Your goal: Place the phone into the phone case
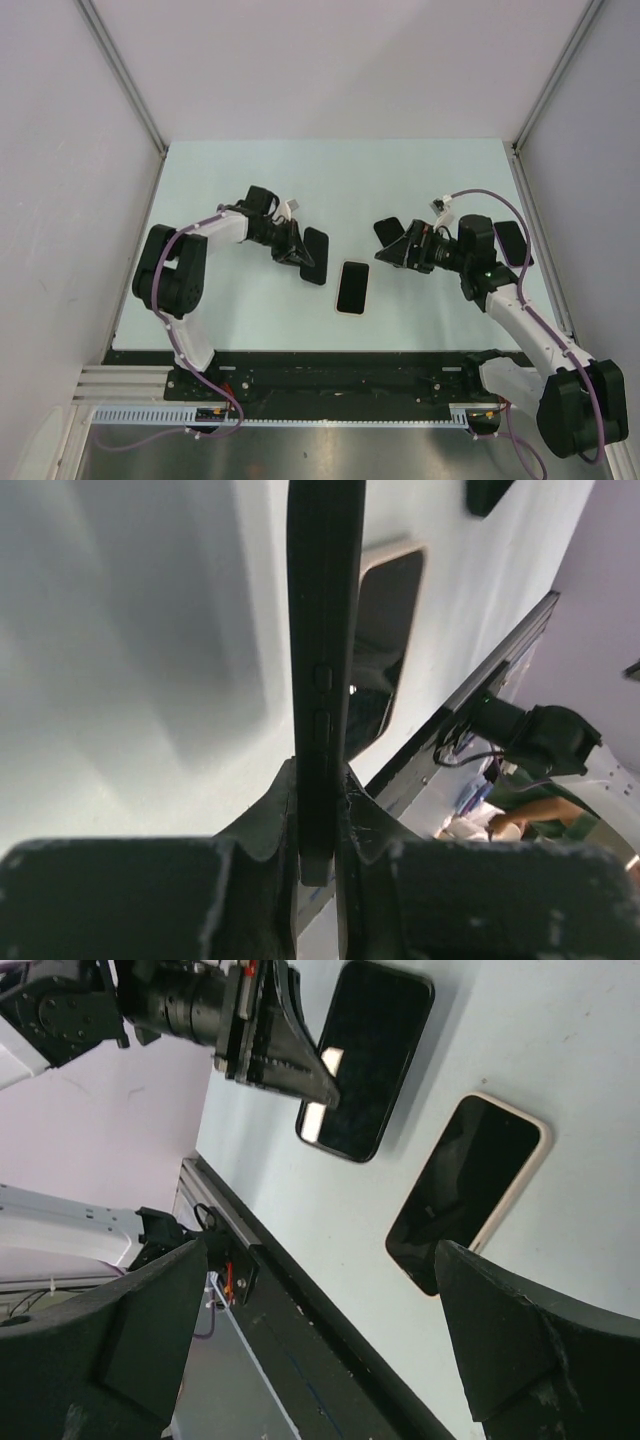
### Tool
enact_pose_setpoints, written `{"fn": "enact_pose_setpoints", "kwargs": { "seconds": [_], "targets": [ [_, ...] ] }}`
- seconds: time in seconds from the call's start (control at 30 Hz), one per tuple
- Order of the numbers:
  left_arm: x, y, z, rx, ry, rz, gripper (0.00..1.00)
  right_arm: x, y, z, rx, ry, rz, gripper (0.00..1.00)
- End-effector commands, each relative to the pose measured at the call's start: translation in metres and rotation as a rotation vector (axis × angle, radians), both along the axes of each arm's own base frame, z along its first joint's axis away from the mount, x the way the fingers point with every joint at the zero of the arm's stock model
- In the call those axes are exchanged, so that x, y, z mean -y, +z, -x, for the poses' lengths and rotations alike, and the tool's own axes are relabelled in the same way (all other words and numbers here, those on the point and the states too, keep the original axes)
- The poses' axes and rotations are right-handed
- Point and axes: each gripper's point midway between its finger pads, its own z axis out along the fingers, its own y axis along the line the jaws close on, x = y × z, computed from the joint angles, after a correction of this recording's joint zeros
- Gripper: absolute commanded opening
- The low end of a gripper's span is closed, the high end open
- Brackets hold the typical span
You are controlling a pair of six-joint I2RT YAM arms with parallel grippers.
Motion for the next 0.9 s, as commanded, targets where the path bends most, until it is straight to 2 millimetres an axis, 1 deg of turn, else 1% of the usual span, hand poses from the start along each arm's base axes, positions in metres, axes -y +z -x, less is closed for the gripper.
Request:
{"fn": "enact_pose_setpoints", "kwargs": {
  "seconds": [0.0,0.03,0.1,0.13,0.23,0.27,0.37,0.4,0.47,0.5,0.57,0.6,0.63,0.67,0.7,0.73,0.77,0.8,0.83,0.87],
  "targets": [
    [0.002,-0.009,0.026,-0.047,-0.049,0.043,0.00,0.005,0.013,-0.001,0.055,0.007,0.029,1.00],
    [0.002,-0.017,0.036,-0.071,-0.059,0.040,0.00,0.005,0.012,0.001,0.054,0.019,0.032,1.00],
    [0.004,-0.022,0.042,-0.076,-0.067,0.035,0.01,0.006,0.011,0.001,0.060,0.019,0.041,1.00],
    [0.004,-0.027,0.049,-0.090,-0.075,0.025,0.02,0.007,0.010,0.001,0.057,0.013,0.047,1.00],
    [0.002,-0.035,0.055,-0.100,-0.068,-0.009,0.02,0.011,0.008,-0.005,0.063,-0.015,0.081,0.99],
    [0.000,-0.035,0.055,-0.094,-0.064,-0.024,0.04,0.011,0.009,-0.007,0.073,-0.012,0.094,1.00],
    [-0.007,-0.034,0.055,-0.070,-0.048,-0.081,0.25,0.017,0.008,-0.019,0.046,-0.057,0.145,1.00],
    [-0.013,-0.034,0.055,-0.066,-0.036,-0.119,0.35,0.022,0.006,-0.027,0.035,-0.096,0.177,1.00],
    [-0.016,-0.031,0.052,-0.052,-0.026,-0.151,0.41,0.026,0.003,-0.034,0.024,-0.128,0.202,1.00],
    [-0.019,-0.027,0.050,-0.036,-0.018,-0.165,0.48,0.030,0.001,-0.041,0.010,-0.155,0.233,1.00],
    [-0.026,-0.023,0.043,-0.003,0.007,-0.218,0.53,0.036,-0.004,-0.051,-0.014,-0.195,0.277,1.00],
    [-0.028,-0.021,0.041,0.010,0.013,-0.232,0.56,0.044,-0.009,-0.056,-0.036,-0.237,0.316,1.00],
    [-0.031,-0.018,0.035,0.038,0.026,-0.257,0.57,0.048,-0.006,-0.065,-0.038,-0.264,0.330,1.00],
    [-0.033,-0.012,0.034,0.050,0.034,-0.269,0.57,0.052,-0.006,-0.070,-0.042,-0.289,0.344,1.00],
    [-0.036,-0.008,0.032,0.067,0.043,-0.284,0.59,0.064,-0.008,-0.077,-0.055,-0.351,0.380,0.99],
    [-0.037,-0.001,0.027,0.091,0.053,-0.296,0.61,0.069,-0.004,-0.085,-0.058,-0.394,0.381,1.00],
    [-0.043,0.007,0.025,0.130,0.069,-0.321,0.62,0.082,-0.004,-0.092,-0.067,-0.449,0.392,1.00],
    [-0.046,0.014,0.022,0.158,0.078,-0.332,0.69,0.099,-0.003,-0.102,-0.060,-0.528,0.421,1.00],
    [-0.048,0.023,0.019,0.190,0.085,-0.340,0.76,0.111,-0.003,-0.108,-0.061,-0.587,0.439,1.00],
    [-0.055,0.032,0.018,0.238,0.091,-0.368,0.82,0.142,-0.001,-0.120,-0.057,-0.724,0.492,1.00]
  ]
}}
